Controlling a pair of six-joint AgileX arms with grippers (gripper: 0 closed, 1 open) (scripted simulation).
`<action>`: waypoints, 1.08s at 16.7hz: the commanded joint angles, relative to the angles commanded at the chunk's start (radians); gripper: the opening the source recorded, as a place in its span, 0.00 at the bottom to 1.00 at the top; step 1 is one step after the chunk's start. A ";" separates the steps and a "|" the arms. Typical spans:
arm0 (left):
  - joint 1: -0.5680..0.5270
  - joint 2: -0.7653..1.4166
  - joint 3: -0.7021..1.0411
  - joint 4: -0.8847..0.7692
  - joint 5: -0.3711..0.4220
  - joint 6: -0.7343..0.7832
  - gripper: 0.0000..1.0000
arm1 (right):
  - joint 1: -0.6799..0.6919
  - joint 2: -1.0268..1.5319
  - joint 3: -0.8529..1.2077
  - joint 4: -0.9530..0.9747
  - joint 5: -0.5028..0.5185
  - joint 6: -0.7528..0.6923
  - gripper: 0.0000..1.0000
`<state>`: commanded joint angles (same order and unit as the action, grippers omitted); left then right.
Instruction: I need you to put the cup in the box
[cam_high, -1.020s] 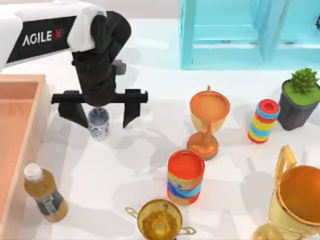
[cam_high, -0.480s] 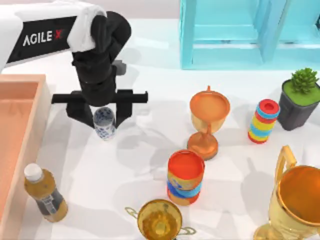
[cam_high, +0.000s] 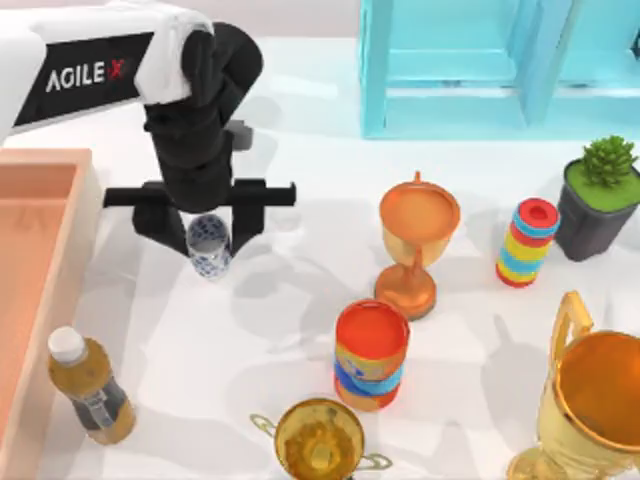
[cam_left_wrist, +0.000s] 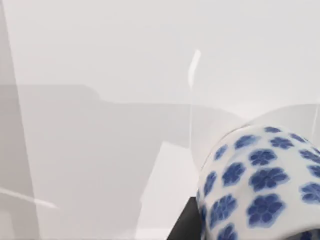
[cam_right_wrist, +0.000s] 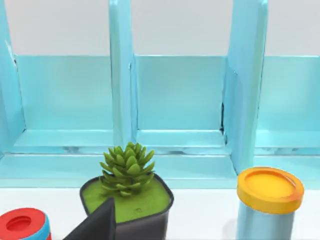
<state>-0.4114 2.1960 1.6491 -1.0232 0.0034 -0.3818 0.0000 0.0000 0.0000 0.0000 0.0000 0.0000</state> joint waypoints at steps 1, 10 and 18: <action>-0.001 -0.001 0.001 0.000 0.001 0.002 0.00 | 0.000 0.000 0.000 0.000 0.000 0.000 1.00; 0.317 -0.232 0.040 -0.152 0.056 0.430 0.00 | 0.000 0.000 0.000 0.000 0.000 0.000 1.00; 0.689 -0.398 0.000 -0.400 0.001 0.683 0.00 | 0.000 0.000 0.000 0.000 0.000 0.000 1.00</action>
<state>0.2771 1.7976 1.6488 -1.4228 0.0040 0.3008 0.0000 0.0000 0.0000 0.0000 0.0000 0.0000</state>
